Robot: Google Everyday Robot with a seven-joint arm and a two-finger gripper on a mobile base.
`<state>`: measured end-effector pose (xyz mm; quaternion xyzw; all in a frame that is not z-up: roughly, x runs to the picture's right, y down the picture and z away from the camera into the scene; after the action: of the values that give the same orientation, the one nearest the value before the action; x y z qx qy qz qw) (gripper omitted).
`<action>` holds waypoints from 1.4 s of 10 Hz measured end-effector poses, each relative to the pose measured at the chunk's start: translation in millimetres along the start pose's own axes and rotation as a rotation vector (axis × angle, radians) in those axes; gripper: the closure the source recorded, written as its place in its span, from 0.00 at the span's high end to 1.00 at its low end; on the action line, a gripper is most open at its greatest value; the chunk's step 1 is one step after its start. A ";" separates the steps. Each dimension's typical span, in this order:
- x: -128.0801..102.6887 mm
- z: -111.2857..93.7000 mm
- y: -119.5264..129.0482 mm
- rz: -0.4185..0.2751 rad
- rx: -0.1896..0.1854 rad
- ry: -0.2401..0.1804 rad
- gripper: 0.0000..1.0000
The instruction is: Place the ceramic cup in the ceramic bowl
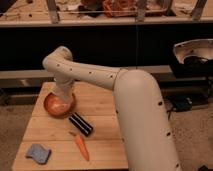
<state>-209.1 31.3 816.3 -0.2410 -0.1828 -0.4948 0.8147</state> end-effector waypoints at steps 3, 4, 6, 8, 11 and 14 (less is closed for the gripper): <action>-0.2 3.0 -4.6 -0.004 0.001 0.012 0.00; -4.6 3.8 -8.7 -0.005 0.003 0.005 0.00; -6.3 4.9 -14.6 -0.007 0.004 0.012 0.00; -7.0 6.3 -17.8 -0.006 0.006 0.015 0.02; -11.0 9.1 -26.0 -0.013 0.009 0.016 0.16; -9.3 12.1 -28.2 -0.009 0.015 0.021 0.45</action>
<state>-239.2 33.8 827.2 -0.2288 -0.1787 -0.4997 0.8161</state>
